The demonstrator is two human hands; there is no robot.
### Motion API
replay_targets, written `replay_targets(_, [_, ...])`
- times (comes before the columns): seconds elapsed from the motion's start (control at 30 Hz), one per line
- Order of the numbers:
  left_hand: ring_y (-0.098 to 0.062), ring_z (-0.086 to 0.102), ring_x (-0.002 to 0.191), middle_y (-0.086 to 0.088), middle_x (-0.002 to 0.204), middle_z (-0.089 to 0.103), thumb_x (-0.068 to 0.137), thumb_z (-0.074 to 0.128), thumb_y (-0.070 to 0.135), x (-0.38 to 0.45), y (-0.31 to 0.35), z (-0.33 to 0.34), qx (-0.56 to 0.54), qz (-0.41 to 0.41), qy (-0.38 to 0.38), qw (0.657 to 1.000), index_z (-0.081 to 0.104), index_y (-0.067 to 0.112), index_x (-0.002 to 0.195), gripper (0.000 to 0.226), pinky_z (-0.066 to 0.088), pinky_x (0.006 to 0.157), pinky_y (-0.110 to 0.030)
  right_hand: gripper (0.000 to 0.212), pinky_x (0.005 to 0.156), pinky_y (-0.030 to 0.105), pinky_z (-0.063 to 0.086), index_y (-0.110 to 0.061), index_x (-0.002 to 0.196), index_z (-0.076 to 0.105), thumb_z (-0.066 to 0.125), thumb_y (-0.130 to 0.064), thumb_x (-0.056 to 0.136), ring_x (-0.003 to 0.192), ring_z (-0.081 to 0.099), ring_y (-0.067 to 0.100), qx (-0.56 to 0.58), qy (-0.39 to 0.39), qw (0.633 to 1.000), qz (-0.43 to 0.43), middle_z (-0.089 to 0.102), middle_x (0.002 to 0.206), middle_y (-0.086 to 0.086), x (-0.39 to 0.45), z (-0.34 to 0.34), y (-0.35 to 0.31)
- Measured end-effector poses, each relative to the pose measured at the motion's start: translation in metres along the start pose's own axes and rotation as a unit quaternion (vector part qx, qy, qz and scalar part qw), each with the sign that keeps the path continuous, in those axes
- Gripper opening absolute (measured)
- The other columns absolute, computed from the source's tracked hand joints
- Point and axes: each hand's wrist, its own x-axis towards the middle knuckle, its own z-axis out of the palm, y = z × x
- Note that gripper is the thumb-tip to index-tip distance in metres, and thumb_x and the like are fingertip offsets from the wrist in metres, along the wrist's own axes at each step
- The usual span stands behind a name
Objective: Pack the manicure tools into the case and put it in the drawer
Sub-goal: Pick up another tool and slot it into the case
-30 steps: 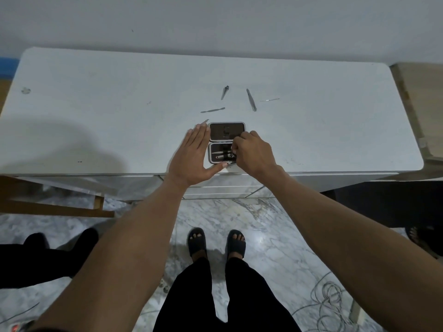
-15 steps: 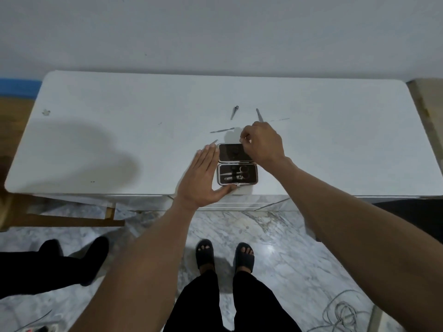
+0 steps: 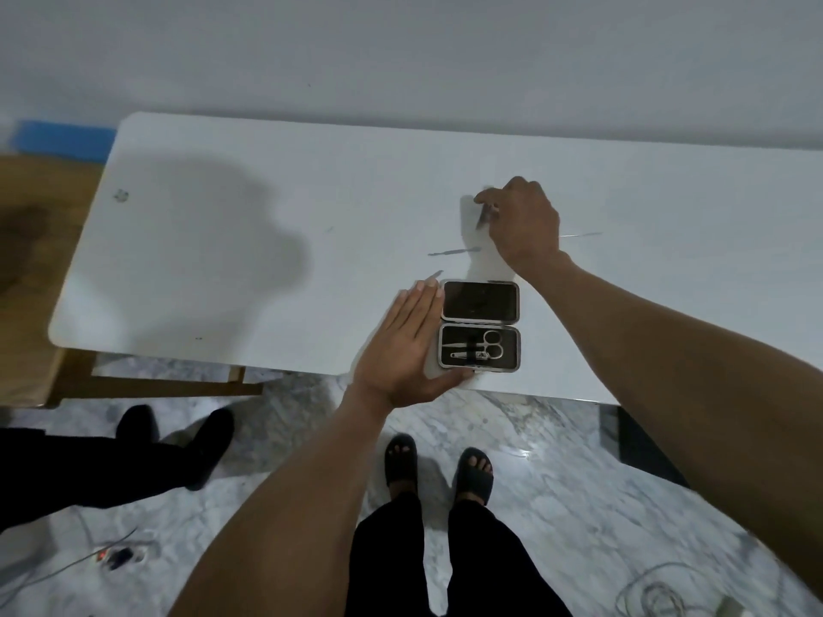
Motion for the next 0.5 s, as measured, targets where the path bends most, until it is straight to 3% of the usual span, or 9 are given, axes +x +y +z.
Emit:
replay_targets(0.3, [-0.034,0.019,0.162,-0.023,0.172,0.023,0.092,0.061,0.073,0.000,0.001,-0.001,-0.005,0.000,0.003,1.000,0.027,-0.008,0.161,0.112,0.022,0.131,-0.054,0.021,0.067,0.037,0.050,-0.022,0.104,0.072,0.056,-0.014,0.093,0.110,0.048,0.031,-0.047,-0.017,0.998,-0.041,0.058,0.108,0.010,0.003,-0.005,0.004])
replay_targets(0.5, [-0.031,0.017,0.163,-0.020,0.174,0.020,0.092,0.056,0.077,0.001,0.002,-0.002,0.006,-0.007,-0.011,1.000,0.024,-0.006,0.163,0.114,0.021,0.132,-0.052,0.018,0.066,0.033,0.044,-0.022,0.105,0.068,0.055,-0.016,0.094,0.095,0.059,0.031,-0.015,-0.010,0.999,-0.039,0.067,0.094,0.008,-0.014,-0.010,0.008])
